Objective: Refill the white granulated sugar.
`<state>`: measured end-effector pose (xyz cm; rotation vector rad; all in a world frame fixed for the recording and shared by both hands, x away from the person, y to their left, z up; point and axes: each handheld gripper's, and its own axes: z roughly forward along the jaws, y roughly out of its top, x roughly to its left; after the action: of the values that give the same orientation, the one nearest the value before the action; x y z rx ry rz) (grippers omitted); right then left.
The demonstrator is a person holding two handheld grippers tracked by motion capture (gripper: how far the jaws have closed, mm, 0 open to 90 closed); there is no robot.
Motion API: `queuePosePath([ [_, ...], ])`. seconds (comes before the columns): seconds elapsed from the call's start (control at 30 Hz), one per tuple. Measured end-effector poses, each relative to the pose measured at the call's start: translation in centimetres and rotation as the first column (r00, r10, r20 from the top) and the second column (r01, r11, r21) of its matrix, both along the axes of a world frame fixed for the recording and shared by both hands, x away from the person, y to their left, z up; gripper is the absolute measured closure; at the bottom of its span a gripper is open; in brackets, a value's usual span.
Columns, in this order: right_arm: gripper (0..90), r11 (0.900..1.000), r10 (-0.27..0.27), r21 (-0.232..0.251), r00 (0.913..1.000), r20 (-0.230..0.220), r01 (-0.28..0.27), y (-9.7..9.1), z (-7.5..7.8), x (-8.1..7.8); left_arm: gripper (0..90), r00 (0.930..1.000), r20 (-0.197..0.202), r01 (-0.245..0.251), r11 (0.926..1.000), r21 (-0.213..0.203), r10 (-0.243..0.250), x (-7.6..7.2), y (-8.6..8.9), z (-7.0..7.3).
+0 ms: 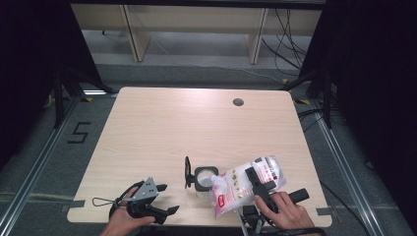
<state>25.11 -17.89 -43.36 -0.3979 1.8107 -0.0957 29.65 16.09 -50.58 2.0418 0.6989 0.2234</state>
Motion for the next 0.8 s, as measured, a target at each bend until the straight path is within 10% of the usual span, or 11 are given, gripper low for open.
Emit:
queuePosePath([
  [0.03,48.7,0.9946,0.062,-0.084,0.998,0.013,-0.061,0.34,0.55,0.31,16.9,1.0,0.0,0.0,1.0,0.0,0.0,0.0,-0.01,0.0],
  [0.8,48.8,0.9921,0.068,-0.106,0.9975,0.018,-0.066,0.72,0.68,0.0,16.8,1.0,-0.003,0.001,0.9997,0.022,-0.001,0.0,0.08,0.09],
])
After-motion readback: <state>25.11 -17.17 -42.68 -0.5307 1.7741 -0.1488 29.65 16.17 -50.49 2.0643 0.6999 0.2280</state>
